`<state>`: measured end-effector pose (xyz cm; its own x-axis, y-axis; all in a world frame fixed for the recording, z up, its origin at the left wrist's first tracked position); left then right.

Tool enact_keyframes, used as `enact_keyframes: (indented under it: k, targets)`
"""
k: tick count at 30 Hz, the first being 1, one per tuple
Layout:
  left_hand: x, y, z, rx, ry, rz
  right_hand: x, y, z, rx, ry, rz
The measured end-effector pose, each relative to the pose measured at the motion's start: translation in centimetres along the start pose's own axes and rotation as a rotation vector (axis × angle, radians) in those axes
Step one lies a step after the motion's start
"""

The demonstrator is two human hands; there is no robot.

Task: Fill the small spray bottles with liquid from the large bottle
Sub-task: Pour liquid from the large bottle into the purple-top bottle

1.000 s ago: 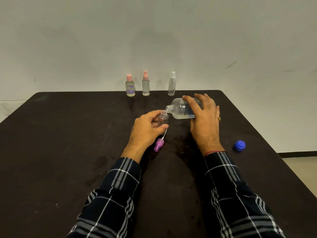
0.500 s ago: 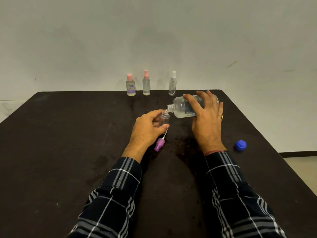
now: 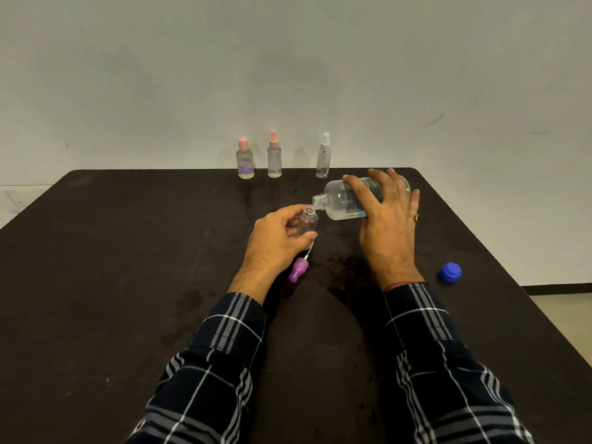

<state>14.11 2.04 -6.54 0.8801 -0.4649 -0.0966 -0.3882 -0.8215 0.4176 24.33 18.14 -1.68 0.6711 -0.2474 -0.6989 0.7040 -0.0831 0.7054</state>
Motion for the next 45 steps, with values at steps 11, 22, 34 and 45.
enact_keyframes:
  k: [11, 22, 34, 45]
  targets:
    - [-0.20, 0.02, 0.26, -0.009, -0.008, -0.012, -0.04, -0.02, 0.04, 0.017, 0.002, 0.002]
    - [-0.06, 0.05, 0.04, -0.021, 0.003, -0.010, -0.26, 0.13, 0.14, 0.035, 0.021, -0.005]
    - [-0.39, -0.06, 0.46, 0.006, -0.018, -0.014, -0.17, 0.12, 0.11, 0.030, 0.021, -0.007]
    - [-0.36, 0.04, 0.29, -0.016, -0.020, -0.015, -0.28, 0.39, 0.28, 0.038, 0.026, -0.019]
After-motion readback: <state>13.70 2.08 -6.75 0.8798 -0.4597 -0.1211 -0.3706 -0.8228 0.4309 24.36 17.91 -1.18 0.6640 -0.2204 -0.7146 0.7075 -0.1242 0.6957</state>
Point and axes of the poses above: each hand's wrist, its own x-axis away from the middle knuckle, its own y-axis out of the back of the hand, z = x × y, the point moved 7 cm from there along -x, towards the middle knuckle, and after that the axes turned 5 degrees about y, right-handed, at the moved point
